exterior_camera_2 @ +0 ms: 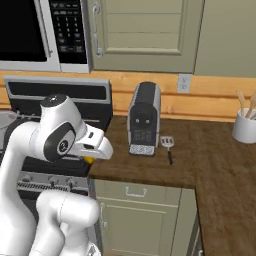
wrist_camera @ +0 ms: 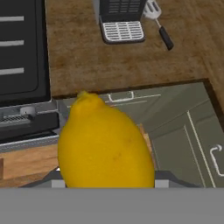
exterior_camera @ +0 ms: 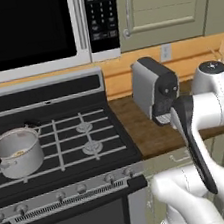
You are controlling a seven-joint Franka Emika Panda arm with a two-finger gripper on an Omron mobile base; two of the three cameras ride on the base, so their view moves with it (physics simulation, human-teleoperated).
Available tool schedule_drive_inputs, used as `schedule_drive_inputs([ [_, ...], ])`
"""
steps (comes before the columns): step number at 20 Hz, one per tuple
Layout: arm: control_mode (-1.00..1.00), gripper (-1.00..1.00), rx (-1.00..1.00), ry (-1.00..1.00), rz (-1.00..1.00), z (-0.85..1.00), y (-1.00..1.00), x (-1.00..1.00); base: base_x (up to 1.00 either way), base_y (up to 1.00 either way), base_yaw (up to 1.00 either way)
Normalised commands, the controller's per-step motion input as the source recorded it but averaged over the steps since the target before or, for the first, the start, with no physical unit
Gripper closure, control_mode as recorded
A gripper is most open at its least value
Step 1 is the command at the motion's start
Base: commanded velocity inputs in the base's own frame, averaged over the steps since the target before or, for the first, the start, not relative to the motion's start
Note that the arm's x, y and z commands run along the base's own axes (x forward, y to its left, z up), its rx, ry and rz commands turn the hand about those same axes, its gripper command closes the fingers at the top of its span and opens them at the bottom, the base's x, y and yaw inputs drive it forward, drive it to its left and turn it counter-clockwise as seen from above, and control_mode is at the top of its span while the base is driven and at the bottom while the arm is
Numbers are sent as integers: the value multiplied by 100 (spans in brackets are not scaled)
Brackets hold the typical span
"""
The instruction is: Put the lemon and squash in the pot. Retrieve the spatula and lightly stir the vegetables in the pot.
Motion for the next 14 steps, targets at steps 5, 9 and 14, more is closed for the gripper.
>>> schedule_drive_inputs([
  [5,100,100,0,0,0,0,0,0,-15,93,0],
  [9,100,100,0,0,0,0,0,0,0,100,0],
  [14,100,100,0,0,0,0,0,0,0,100,-1],
])
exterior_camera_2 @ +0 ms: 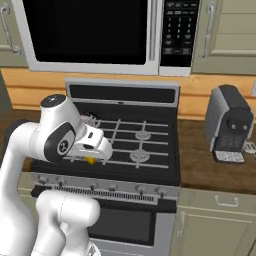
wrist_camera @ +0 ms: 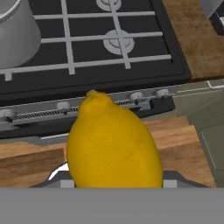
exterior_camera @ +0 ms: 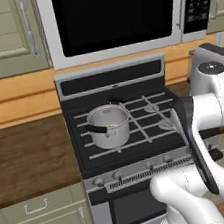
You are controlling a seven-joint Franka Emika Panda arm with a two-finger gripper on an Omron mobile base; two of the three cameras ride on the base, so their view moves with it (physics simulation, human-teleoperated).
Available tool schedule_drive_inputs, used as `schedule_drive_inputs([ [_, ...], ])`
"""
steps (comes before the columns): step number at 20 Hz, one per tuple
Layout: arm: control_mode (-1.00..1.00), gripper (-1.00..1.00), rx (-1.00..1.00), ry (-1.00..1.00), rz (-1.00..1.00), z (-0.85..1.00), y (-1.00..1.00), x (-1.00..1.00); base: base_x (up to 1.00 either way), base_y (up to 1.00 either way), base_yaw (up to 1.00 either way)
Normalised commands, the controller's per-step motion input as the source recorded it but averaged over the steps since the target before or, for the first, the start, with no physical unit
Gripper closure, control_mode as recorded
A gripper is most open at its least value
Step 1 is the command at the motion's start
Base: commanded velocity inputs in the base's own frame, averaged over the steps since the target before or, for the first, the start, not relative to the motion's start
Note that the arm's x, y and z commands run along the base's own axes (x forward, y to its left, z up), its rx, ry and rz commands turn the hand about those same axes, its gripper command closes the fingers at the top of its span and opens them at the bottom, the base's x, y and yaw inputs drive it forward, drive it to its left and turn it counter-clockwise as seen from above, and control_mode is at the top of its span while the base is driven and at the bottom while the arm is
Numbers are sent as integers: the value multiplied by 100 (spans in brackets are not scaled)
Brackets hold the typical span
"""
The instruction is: Put the lemon and squash in the pot. Retrieve the spatula and lightly stir the vegetables in the pot.
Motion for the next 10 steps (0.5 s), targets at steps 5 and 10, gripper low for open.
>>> schedule_drive_inputs([
  [5,100,100,0,0,0,0,0,0,11,75,-1],
  [10,100,100,0,0,0,0,0,0,8,15,0],
])
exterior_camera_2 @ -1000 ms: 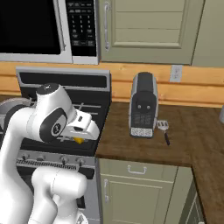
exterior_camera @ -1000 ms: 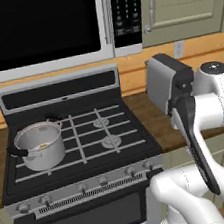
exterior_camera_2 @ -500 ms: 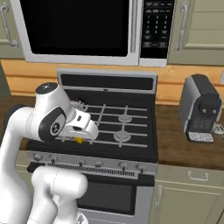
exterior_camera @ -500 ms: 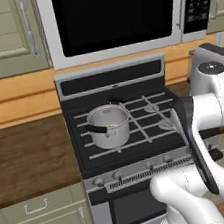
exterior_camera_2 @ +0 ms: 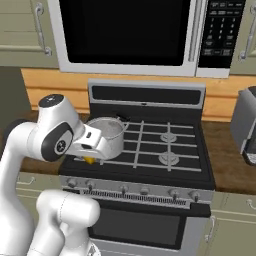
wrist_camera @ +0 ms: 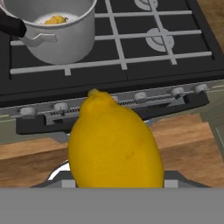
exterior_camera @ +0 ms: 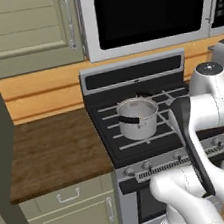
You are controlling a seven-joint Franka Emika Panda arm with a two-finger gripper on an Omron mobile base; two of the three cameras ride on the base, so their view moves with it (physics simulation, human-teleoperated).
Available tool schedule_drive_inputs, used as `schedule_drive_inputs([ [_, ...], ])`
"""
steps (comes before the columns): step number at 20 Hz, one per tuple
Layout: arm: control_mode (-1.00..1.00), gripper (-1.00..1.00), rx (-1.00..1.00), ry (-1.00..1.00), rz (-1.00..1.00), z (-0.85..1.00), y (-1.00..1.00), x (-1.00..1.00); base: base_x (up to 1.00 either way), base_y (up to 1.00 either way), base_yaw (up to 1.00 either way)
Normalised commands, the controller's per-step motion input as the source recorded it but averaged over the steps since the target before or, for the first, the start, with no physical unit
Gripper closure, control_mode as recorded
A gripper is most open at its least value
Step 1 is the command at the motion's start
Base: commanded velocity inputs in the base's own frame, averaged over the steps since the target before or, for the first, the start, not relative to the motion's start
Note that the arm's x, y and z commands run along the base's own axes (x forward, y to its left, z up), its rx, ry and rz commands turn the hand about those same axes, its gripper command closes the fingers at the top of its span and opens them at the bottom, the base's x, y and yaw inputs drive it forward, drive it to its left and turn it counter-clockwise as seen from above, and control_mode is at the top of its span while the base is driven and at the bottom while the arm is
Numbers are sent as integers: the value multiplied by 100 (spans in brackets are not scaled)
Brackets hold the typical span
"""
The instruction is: Put the lemon and squash in the pot. Retrieve the spatula and lightly stir the vegetables in the pot.
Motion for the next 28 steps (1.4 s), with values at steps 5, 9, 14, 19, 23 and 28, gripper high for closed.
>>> schedule_drive_inputs([
  [5,100,100,0,0,0,0,0,0,34,9,0],
  [9,100,100,0,0,0,0,0,0,58,11,7],
  [14,100,100,0,0,0,0,0,0,18,0,17],
  [19,-100,100,-5,15,18,0,0,28,15,0,12],
  [23,-100,100,-1,16,20,0,-7,51,0,0,0],
  [28,-100,100,0,11,15,-1,-14,32,0,0,0],
])
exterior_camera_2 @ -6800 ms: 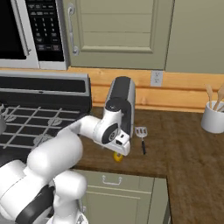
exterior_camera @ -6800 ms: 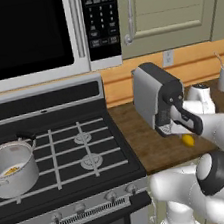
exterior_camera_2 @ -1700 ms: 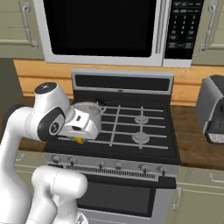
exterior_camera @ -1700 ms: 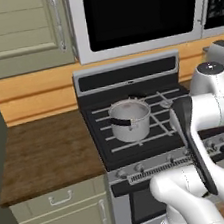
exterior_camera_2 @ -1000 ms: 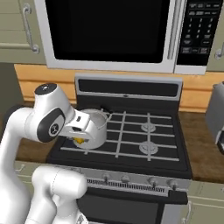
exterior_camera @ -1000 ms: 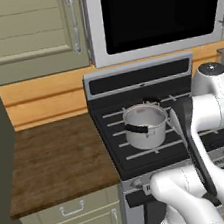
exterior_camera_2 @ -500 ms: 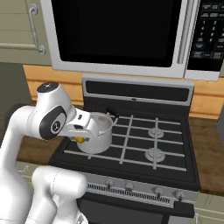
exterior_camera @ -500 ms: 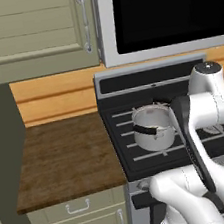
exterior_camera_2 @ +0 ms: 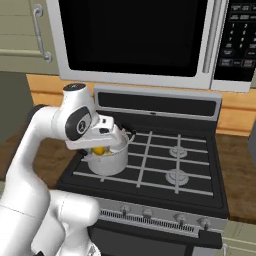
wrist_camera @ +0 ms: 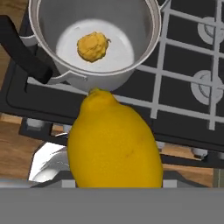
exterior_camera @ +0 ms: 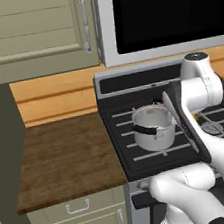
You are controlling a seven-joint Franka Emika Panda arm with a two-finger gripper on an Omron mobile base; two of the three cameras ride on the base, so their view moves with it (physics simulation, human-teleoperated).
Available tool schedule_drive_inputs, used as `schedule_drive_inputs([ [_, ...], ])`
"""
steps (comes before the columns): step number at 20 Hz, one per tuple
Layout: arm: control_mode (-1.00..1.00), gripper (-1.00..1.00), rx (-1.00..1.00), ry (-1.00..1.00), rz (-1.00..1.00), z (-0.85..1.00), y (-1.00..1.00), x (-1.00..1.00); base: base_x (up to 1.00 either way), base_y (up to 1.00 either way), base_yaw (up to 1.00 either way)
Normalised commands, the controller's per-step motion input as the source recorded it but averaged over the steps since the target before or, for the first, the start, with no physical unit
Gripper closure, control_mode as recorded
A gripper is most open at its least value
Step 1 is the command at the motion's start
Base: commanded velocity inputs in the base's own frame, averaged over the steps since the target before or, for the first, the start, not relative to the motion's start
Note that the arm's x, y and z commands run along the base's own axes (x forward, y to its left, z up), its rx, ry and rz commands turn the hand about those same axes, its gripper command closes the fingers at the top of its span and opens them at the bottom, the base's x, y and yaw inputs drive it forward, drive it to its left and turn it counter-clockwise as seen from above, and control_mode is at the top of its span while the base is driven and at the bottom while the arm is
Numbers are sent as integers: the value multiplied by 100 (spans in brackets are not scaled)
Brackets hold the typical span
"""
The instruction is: Put the lemon and squash in the pot. Retrieve the spatula and lightly stir the vegetables in the pot.
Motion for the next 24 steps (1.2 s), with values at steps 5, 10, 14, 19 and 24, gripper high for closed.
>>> schedule_drive_inputs([
  [5,-100,100,1,3,1,-26,5,49,0,0,0],
  [10,-100,100,15,-3,0,-35,1,46,0,0,0],
  [14,-100,100,15,4,0,-14,1,44,0,0,0],
  [19,-100,100,0,10,0,0,9,20,0,0,0],
  [24,-100,100,0,8,0,-15,18,29,0,0,0],
])
